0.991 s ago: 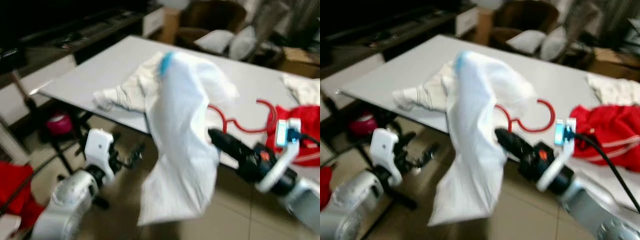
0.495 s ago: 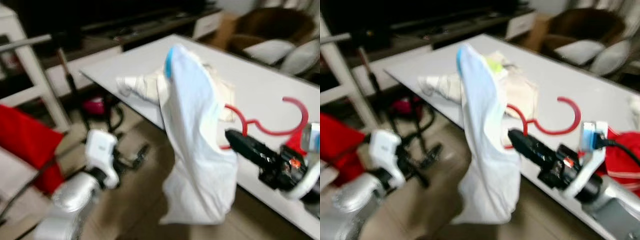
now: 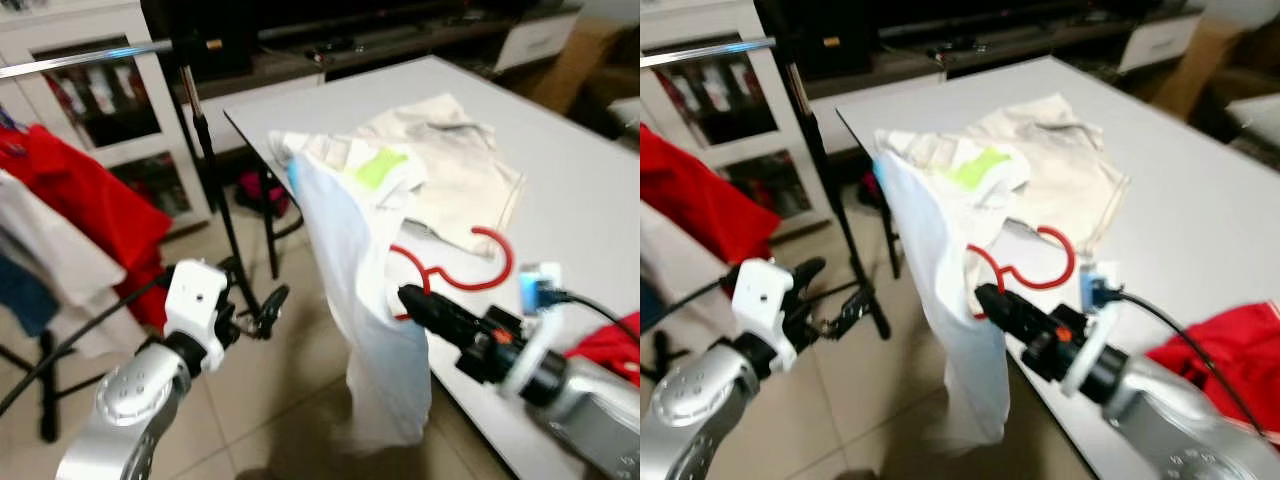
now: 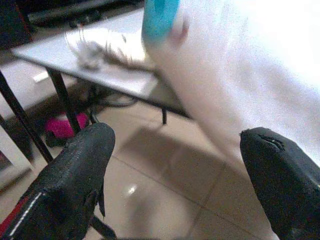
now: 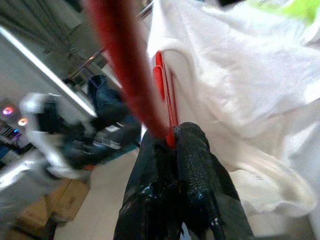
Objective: Hang hanger
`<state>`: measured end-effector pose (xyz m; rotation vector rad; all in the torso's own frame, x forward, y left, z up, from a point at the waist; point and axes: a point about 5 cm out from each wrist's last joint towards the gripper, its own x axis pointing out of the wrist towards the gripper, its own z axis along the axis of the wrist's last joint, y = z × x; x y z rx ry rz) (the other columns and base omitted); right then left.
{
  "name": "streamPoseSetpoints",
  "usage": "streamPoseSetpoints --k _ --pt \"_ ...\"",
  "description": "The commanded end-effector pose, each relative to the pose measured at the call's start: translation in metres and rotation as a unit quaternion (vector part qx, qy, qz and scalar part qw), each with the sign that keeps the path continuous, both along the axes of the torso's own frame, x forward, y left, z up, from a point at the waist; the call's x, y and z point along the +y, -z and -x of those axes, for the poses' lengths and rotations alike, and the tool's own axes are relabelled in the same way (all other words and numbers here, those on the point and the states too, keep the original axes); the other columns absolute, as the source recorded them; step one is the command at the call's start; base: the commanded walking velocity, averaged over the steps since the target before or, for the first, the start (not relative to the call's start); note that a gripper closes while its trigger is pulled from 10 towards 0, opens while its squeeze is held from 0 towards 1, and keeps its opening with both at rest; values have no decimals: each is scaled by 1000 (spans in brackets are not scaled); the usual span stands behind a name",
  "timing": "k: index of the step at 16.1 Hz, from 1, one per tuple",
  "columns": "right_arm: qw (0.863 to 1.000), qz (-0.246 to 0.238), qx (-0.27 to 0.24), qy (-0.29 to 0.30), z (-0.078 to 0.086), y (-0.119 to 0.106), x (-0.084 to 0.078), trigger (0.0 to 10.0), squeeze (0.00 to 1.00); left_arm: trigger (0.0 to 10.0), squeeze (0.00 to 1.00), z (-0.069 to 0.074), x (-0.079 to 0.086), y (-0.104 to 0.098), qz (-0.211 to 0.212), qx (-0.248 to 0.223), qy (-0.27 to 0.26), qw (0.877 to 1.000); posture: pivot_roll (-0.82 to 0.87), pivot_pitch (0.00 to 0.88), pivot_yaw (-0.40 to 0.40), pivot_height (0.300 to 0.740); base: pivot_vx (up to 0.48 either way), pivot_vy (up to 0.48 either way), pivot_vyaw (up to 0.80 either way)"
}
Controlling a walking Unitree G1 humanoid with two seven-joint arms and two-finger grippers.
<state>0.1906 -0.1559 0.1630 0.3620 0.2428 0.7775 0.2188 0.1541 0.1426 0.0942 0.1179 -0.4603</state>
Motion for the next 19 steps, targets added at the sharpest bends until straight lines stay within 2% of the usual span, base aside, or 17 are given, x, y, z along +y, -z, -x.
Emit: streamPoseSetpoints --k 1,2,3,6,8,11,15,17,19 --pt "1000 10 -14 1 -5 2 10 10000 0 10000 0 -1 7 -5 -9 -8 -6 1000 62 28 40 740 0 480 0" --pt "1000 12 -14 4 -6 4 12 10000 0 10000 0 -2 7 -5 -10 -8 -5 1000 62 28 41 740 0 480 0" --pt "999 24 -6 36 -16 12 19 10000 0 10000 0 -2 10 -4 -17 -9 -5 1000 68 26 46 740 0 480 0" --pt "998 34 4 61 -25 18 24 10000 0 10000 0 -3 12 -5 -21 -9 -12 1000 79 27 47 740 0 480 0" --pt "997 39 -1 62 -31 21 32 10000 0 10000 0 -3 12 -6 -47 -19 -17 999 92 34 36 740 0 -480 800" --pt "997 45 1 61 -37 27 39 10000 0 10000 0 -5 12 -3 -39 -14 -34 999 96 35 24 740 0 -480 800" --pt "995 61 3 79 -47 37 34 10000 0 10000 0 -15 1 4 -34 -14 -33 999 78 12 22 740 0 -480 800" --pt "995 56 0 80 -51 36 32 10000 0 10000 0 -20 0 8 -28 6 -48 998 80 0 14 740 0 240 800" --pt "996 54 -2 72 -54 37 36 10000 0 10000 0 -24 3 6 -25 -3 -50 998 91 0 9 740 0 480 800"
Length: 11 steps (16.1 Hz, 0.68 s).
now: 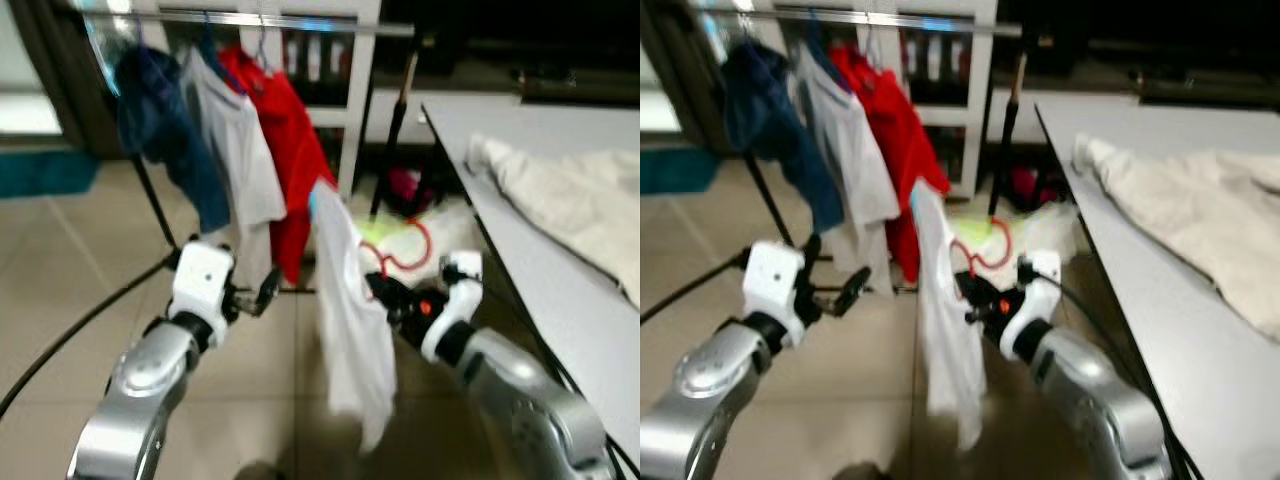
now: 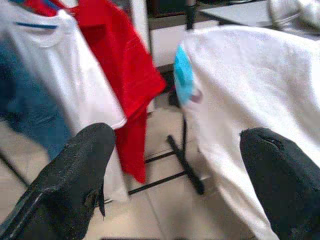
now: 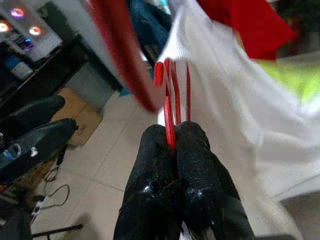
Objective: Hang hanger
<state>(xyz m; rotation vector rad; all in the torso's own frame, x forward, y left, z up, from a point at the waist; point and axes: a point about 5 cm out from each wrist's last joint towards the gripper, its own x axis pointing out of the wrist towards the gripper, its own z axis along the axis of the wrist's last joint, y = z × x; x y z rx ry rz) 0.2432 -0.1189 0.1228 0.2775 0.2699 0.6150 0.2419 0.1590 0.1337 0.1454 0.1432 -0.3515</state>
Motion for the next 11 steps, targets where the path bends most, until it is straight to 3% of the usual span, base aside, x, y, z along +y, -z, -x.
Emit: streamPoseSetpoints --k 1,2,4,5,8,11 --pt "1000 3 -4 13 -6 2 -1 10000 0 10000 0 -3 -2 -5 -6 -18 7 1000 88 0 8 740 0 0 0" --pt "1000 0 0 21 -7 3 -2 10000 0 10000 0 -4 -2 -5 -11 -21 8 1000 86 0 9 740 0 0 0" --pt "999 13 3 53 -10 6 -11 10000 0 10000 0 -10 -11 -1 -21 -19 24 999 65 0 23 740 0 -480 0" --pt "999 16 -7 43 -7 3 -13 10000 0 10000 0 -12 -14 3 -5 -5 26 1000 44 2 39 740 0 0 0" --pt "999 1 -26 31 -7 -7 -13 10000 0 10000 0 -16 -18 8 -13 -3 43 999 11 11 57 740 0 0 0" --pt "999 -7 -38 26 -15 -11 -8 10000 0 10000 0 -21 -10 10 -18 -12 25 999 39 0 43 740 0 0 0"
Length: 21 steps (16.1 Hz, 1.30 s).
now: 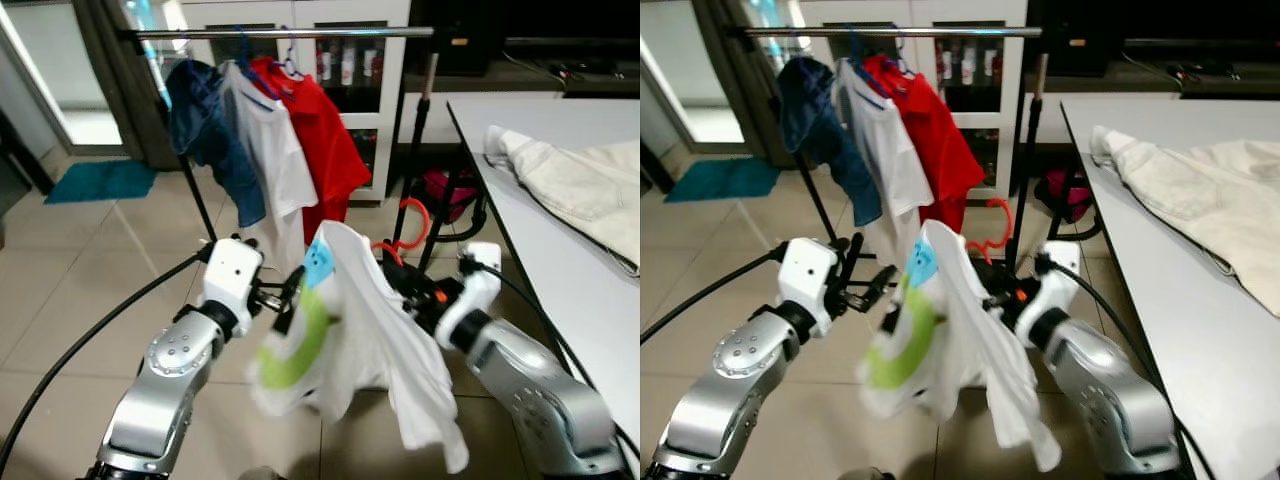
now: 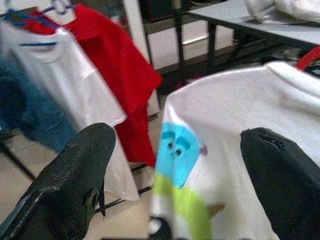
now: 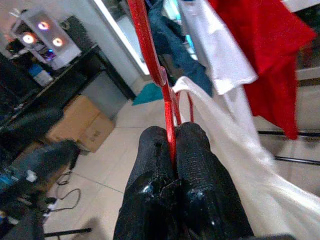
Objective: Hang hanger
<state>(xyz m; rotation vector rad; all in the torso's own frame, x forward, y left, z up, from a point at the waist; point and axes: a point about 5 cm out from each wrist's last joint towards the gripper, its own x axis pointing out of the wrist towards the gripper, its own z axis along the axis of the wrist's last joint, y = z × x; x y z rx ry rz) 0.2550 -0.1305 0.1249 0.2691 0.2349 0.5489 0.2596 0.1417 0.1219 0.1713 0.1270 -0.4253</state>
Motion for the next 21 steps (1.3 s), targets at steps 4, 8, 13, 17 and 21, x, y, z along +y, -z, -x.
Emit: streamPoseSetpoints --k 4,8,13,17,21 --pt "998 -29 -49 -11 -25 -19 6 10000 0 10000 0 -2 -1 -5 -8 -14 6 1000 80 8 13 740 0 0 0" --pt "994 -64 -84 -7 -41 -37 8 10000 0 10000 1000 -1 -23 -9 95 1 93 991 67 0 40 740 0 0 0" --pt "988 -93 -123 -12 -52 -56 24 10000 0 10000 1000 -25 -45 -17 101 -8 127 987 47 0 6 740 0 0 0" --pt "987 -69 -141 -16 -53 -56 20 10000 0 10000 0 -37 -51 -31 151 -27 102 983 39 0 7 740 0 0 0" --pt "985 -71 -154 -25 -52 -57 22 10000 0 10000 0 -47 -56 -43 178 -43 106 977 40 0 11 740 0 0 0"
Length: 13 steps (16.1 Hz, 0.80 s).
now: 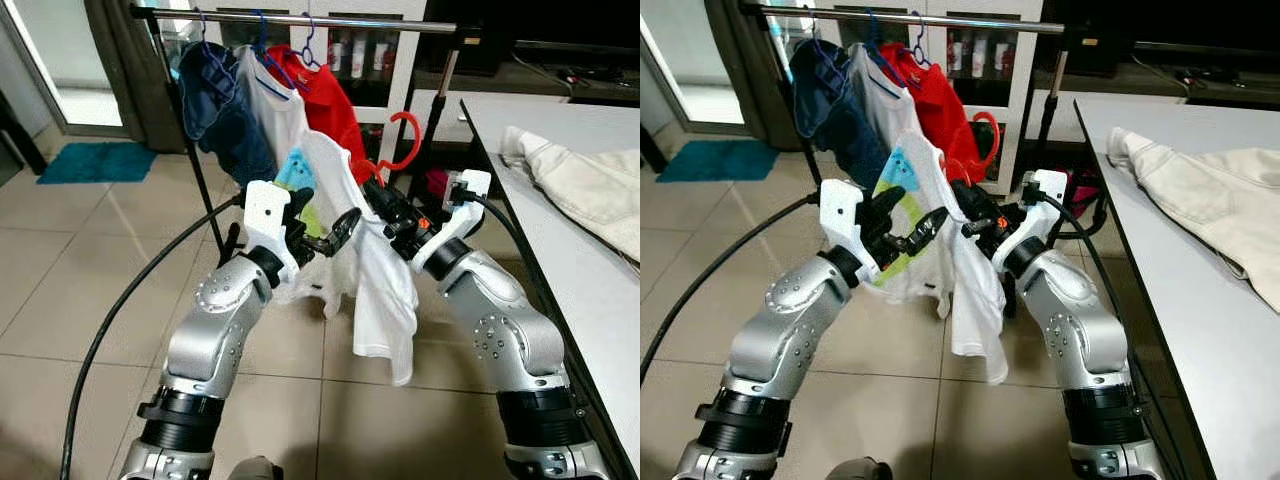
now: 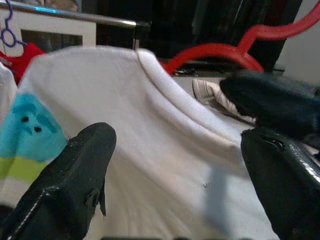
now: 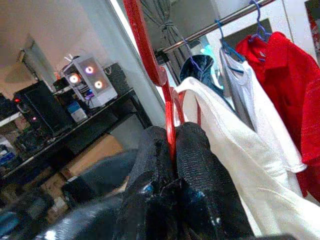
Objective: Hang hanger
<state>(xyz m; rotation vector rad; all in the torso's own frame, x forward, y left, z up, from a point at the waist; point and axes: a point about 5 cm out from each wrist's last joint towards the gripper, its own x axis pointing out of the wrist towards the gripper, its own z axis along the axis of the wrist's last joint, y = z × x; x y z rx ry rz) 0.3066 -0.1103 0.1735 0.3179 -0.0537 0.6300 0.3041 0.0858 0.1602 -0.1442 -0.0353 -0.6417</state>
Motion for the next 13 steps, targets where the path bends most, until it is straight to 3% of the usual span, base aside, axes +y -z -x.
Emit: streamPoseSetpoints --k 1,4,5,6,9,10,13 --pt "1000 -6 -25 -12 0 -8 3 10000 0 10000 0 -3 -1 -5 3 -6 4 1000 47 0 14 740 0 0 0" --pt "999 -18 -33 -32 3 -10 6 10000 0 10000 0 -9 1 0 -15 2 -1 1000 50 0 12 740 0 0 0" --pt "998 -29 -38 -47 6 -12 7 10000 0 7882 0 -13 0 1 -18 1 3 1000 52 0 10 740 0 0 0" --pt "997 -34 -41 -58 7 -13 8 10000 0 4471 0 -17 -1 0 -21 0 9 1000 51 0 11 740 0 0 0" --pt "996 -39 -46 -73 10 -14 11 10000 0 431 0 -25 -4 -3 -26 -2 18 999 48 0 16 740 0 0 0" --pt "995 -41 -47 -76 11 -15 12 10000 0 0 0 -27 -5 -4 -27 -3 21 999 45 0 19 740 0 0 0" --pt "995 -42 -48 -79 13 -14 11 10000 0 0 0 -28 -6 -4 -26 -5 27 999 41 0 23 740 0 0 0"
